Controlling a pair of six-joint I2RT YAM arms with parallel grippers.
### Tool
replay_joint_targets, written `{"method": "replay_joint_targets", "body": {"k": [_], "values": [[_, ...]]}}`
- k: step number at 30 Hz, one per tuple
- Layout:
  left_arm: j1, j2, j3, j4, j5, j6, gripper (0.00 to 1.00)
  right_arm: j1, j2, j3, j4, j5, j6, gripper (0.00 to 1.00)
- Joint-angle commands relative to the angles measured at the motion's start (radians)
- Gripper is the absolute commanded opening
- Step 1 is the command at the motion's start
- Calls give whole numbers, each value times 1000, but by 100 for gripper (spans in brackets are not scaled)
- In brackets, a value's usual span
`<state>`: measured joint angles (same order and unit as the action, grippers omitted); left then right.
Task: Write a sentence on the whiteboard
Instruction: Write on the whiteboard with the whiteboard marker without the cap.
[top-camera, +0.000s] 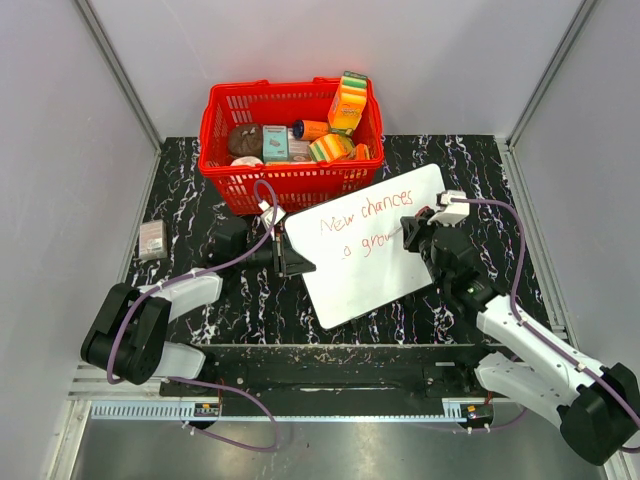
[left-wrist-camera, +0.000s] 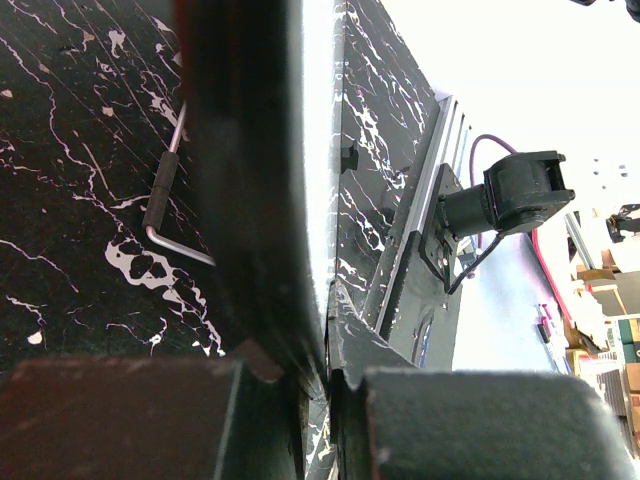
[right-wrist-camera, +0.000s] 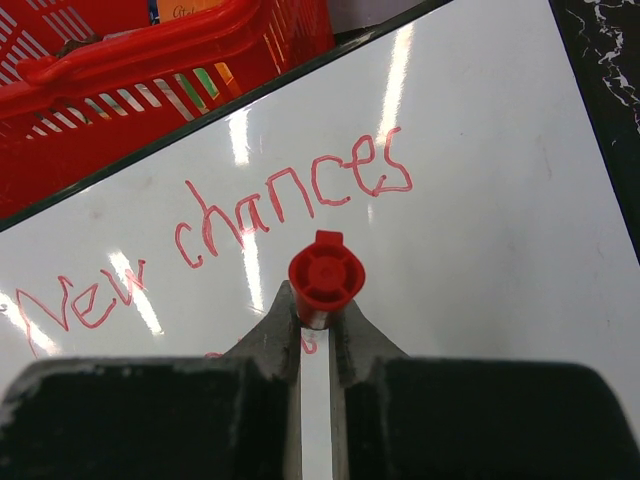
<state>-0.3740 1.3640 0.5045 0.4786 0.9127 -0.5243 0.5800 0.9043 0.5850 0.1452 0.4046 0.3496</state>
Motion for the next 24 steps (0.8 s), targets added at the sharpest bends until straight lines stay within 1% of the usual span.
{"method": "replay_joint_targets", "body": {"k": [1, 14, 24], "values": [[-26, 30, -14, -92, -34, 199, 0, -11, 11, 52, 36, 36, -20, 0], [-26, 30, -12, -94, -35, 199, 0, -12, 11, 39, 25, 33, -17, 0], [-26, 33, -12, -92, -35, 199, 0, -12, -7, -7, -6, 26, 2, 0]]}}
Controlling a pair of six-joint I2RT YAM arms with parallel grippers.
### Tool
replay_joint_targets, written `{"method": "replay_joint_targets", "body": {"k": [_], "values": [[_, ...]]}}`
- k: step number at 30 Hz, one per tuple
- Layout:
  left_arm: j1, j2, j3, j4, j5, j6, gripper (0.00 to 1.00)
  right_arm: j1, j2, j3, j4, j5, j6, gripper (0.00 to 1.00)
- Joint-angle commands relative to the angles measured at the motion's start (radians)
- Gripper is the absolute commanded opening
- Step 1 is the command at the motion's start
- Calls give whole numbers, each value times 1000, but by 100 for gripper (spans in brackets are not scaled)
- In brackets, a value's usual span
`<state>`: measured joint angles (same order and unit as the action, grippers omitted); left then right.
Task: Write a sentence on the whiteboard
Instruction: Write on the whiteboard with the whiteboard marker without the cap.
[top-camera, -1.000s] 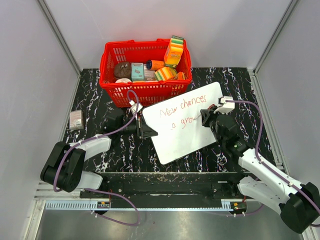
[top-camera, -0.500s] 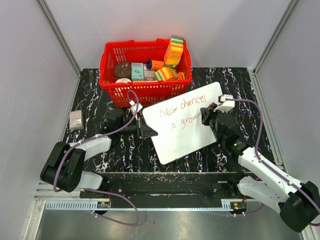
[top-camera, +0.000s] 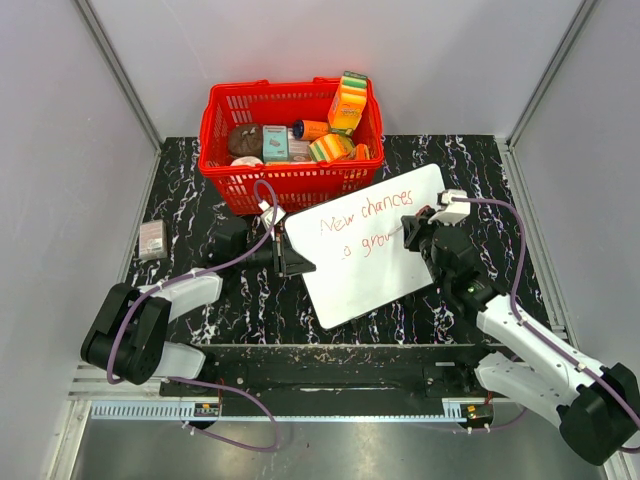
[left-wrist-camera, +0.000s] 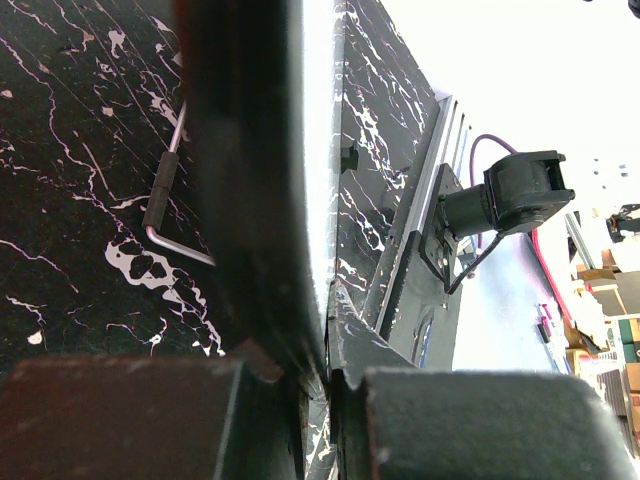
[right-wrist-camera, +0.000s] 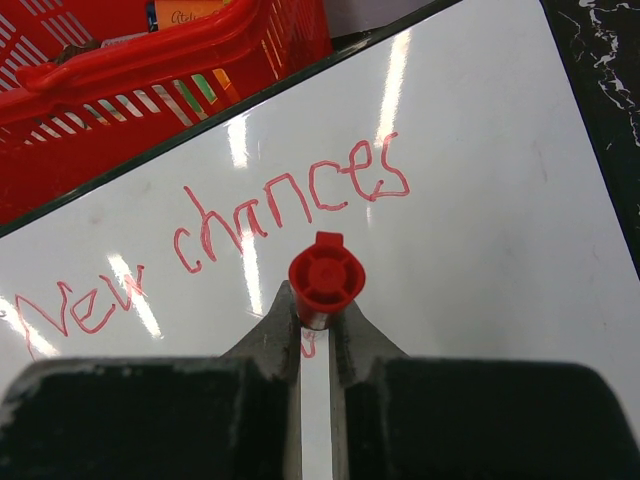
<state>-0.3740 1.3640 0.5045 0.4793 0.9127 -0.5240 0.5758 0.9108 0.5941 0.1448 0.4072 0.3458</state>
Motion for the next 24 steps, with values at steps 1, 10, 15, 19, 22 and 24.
{"method": "replay_joint_targets", "body": {"k": [1, 10, 15, 19, 22, 24], "values": [[-26, 33, -12, -94, -34, 199, 0, -8, -18, -20, -7, 22, 5, 0], [-26, 33, -12, -94, -34, 199, 0, -10, -27, -34, -21, 41, 5, 0], [-26, 33, -12, -94, -35, 200, 0, -11, -27, -36, -27, 48, -1, 0], [-28, 33, -12, -96, -35, 200, 0, -13, -27, -36, -28, 56, 2, 0], [-26, 32, -12, -96, -34, 202, 0, -13, -29, -30, -30, 67, 1, 0], [-26, 33, -11, -96, -35, 200, 0, -16, -29, -27, -31, 71, 4, 0]]}}
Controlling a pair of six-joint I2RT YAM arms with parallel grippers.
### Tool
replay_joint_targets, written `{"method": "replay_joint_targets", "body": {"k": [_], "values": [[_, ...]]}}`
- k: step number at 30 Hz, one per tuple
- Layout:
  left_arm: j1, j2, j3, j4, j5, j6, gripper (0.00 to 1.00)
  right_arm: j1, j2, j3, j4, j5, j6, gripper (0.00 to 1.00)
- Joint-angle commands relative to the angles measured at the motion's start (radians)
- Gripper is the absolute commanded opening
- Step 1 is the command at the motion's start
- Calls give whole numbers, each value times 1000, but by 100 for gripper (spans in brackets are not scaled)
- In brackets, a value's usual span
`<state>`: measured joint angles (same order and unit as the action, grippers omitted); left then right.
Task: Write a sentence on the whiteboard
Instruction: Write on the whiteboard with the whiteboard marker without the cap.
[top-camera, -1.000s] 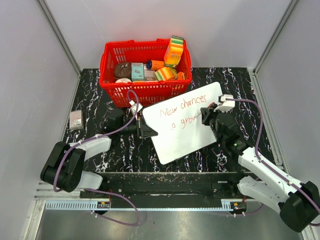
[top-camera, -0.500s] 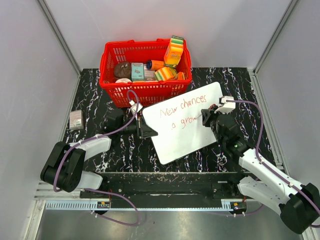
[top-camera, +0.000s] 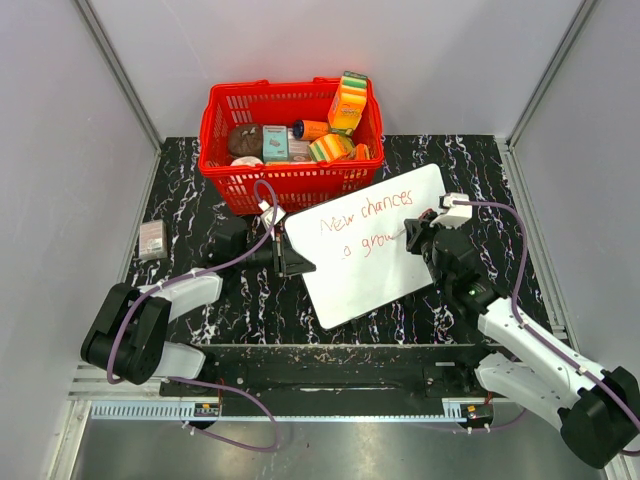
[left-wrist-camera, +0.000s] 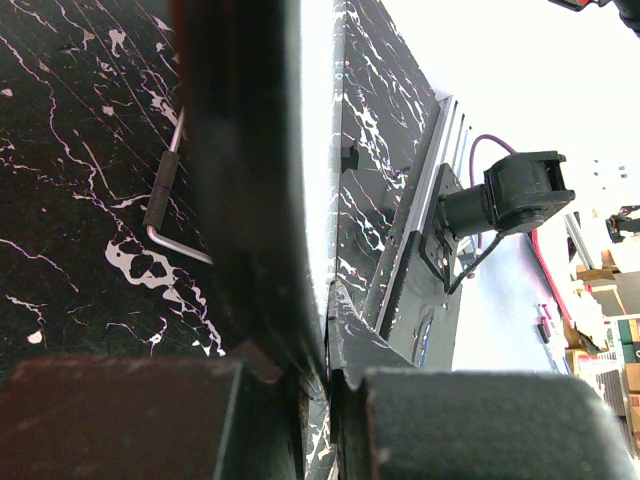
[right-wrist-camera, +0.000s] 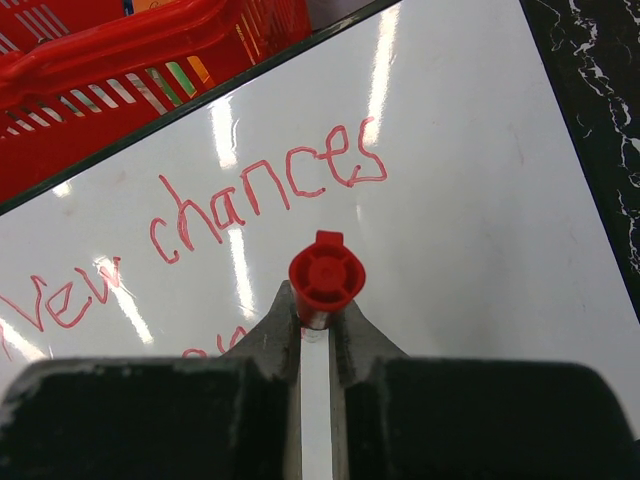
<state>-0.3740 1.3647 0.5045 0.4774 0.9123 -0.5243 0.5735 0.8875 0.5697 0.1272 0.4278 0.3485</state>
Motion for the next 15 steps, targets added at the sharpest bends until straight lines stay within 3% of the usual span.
{"method": "replay_joint_targets", "body": {"k": [1, 15], "values": [[-26, 33, -12, -94, -35, 202, 0, -15, -7, -1, -11, 52, 0, 0], [-29, 33, -12, -91, -36, 199, 0, -17, 34, 64, 38, 28, -8, 0]]}}
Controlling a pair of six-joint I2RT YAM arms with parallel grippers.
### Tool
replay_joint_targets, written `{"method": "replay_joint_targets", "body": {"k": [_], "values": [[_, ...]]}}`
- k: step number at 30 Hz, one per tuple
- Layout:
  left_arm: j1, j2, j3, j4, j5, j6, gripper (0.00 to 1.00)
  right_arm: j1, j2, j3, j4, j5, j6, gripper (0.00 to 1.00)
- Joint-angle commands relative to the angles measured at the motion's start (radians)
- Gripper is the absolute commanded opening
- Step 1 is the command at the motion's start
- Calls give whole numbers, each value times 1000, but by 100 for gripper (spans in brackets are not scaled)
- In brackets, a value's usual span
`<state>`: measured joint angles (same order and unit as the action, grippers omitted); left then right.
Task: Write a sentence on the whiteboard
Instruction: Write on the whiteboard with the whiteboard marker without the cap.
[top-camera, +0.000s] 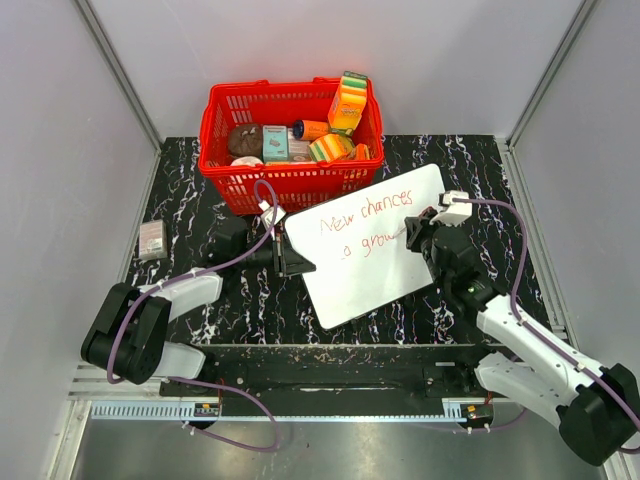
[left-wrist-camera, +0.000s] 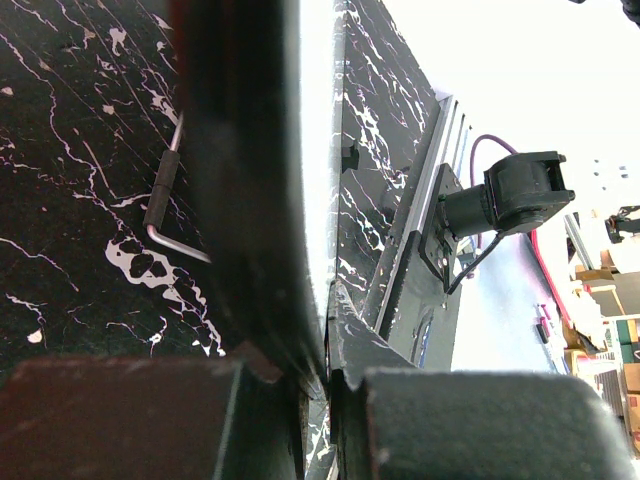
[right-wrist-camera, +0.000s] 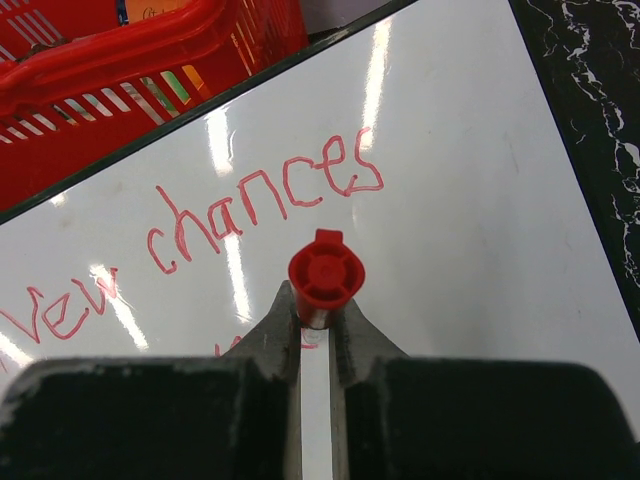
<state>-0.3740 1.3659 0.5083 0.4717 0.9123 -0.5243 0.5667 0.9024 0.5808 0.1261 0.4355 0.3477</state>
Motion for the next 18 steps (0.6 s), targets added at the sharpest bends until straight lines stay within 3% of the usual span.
{"method": "replay_joint_targets", "body": {"k": [1, 18], "values": [[-29, 32, -16, -85, -35, 199, 0, -10, 24, 56, 41, 19, -7, 0], [-29, 30, -17, -85, -33, 201, 0, -10, 29, 74, 58, -4, -1, 0]]}}
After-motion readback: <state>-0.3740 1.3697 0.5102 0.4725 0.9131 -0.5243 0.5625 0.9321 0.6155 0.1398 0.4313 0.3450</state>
